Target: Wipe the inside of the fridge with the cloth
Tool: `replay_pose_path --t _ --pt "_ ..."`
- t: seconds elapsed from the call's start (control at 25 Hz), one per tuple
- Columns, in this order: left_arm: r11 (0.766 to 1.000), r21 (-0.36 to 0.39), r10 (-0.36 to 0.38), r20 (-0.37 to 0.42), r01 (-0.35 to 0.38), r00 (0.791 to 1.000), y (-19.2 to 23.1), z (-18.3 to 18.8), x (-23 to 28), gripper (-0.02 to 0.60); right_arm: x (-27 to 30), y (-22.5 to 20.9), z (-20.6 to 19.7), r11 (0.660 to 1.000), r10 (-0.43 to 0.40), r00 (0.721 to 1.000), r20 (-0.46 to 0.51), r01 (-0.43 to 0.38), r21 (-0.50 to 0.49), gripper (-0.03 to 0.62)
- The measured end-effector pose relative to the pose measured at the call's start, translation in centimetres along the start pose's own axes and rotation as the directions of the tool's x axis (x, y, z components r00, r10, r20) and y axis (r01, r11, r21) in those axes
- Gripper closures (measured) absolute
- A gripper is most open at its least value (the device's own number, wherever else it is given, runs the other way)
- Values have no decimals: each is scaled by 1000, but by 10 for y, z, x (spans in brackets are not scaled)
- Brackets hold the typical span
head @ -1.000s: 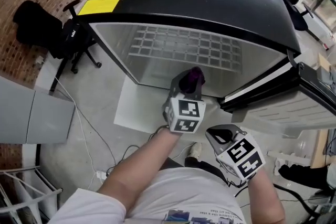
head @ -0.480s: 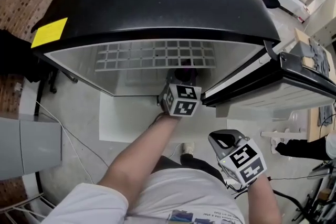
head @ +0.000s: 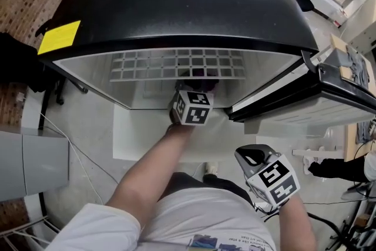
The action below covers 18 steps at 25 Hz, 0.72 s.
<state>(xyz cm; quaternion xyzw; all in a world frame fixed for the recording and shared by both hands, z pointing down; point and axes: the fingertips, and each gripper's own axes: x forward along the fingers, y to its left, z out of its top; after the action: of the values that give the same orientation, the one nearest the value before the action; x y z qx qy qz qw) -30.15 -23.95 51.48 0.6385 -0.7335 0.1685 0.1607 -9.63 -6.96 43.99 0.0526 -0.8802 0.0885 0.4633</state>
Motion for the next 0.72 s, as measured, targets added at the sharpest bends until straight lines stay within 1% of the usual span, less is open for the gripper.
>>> replay_pose_path --t 0.12,0.36,0.48,0.72 --pt "1000 15 28 -12 -27 1000 14 -7 -5 514 4 3 6 1000 9 1000 -1 -9 -20 591" --pt "991 102 95 -64 -88 993 46 -28 -16 514 15 18 17 998 39 999 0 -39 -49 591" --pt "983 141 129 -88 -116 988 64 -36 -20 514 19 25 23 997 51 999 -1 -51 -59 591" --pt "967 180 207 -138 -181 968 100 -53 -30 514 28 32 31 994 67 998 -4 -67 -84 591"
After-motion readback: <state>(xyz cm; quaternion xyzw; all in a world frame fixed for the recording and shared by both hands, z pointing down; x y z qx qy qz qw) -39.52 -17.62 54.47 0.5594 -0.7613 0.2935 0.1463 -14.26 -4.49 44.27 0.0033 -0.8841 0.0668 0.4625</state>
